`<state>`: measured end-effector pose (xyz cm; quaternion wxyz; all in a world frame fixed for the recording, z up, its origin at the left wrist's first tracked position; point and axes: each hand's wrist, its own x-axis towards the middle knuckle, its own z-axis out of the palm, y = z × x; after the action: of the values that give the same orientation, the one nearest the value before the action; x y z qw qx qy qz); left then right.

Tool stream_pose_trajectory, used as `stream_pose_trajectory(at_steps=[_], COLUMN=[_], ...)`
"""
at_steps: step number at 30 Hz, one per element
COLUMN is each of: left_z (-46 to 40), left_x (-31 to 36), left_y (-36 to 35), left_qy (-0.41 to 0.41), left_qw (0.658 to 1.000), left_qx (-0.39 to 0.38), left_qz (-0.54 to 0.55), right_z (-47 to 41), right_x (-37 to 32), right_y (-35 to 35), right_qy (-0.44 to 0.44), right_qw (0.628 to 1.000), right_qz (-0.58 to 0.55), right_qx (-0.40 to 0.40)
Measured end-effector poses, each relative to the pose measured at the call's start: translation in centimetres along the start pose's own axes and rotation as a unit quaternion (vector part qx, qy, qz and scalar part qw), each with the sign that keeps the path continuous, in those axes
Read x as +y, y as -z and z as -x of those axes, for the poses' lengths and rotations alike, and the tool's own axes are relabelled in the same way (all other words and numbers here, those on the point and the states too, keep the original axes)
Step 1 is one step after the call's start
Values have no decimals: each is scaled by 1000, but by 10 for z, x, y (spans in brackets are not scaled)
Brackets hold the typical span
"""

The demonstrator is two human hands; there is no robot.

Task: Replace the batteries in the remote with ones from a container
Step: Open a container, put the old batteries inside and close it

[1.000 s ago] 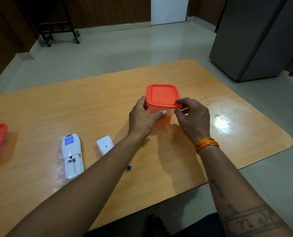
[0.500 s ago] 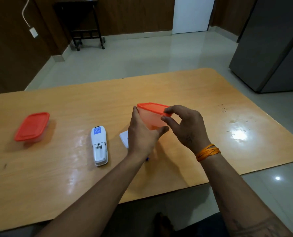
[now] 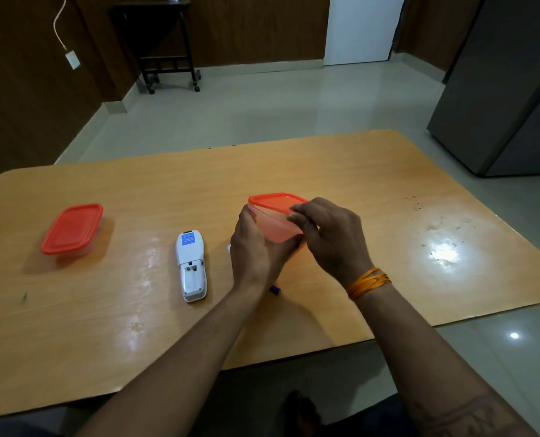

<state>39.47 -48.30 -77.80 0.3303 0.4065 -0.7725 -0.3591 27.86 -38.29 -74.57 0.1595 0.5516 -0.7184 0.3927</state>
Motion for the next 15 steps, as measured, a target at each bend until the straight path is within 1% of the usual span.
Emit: stream_pose_trajectory(at_steps=[5,8,11,15], left_z=[6,0,-3,-6], left_x=[-5,-3,-6,-13], left_y=[7,9,12,14], left_qy=[-9,1,0,-10], left_qw=[1000,1000,1000,1000], left_qx=[-1,0,-2,-13], left_qz=[10,5,9,2], right_z=[-2,-1,0,0], right_x=[0,0,5,17], right_y=[-3,-9,-13,-15], right_qy=[18,24,14,-2], right_qw=[1000,999,999,999], right_qz=[13,26,31,30], right_qx=[5,-9,-25,-16])
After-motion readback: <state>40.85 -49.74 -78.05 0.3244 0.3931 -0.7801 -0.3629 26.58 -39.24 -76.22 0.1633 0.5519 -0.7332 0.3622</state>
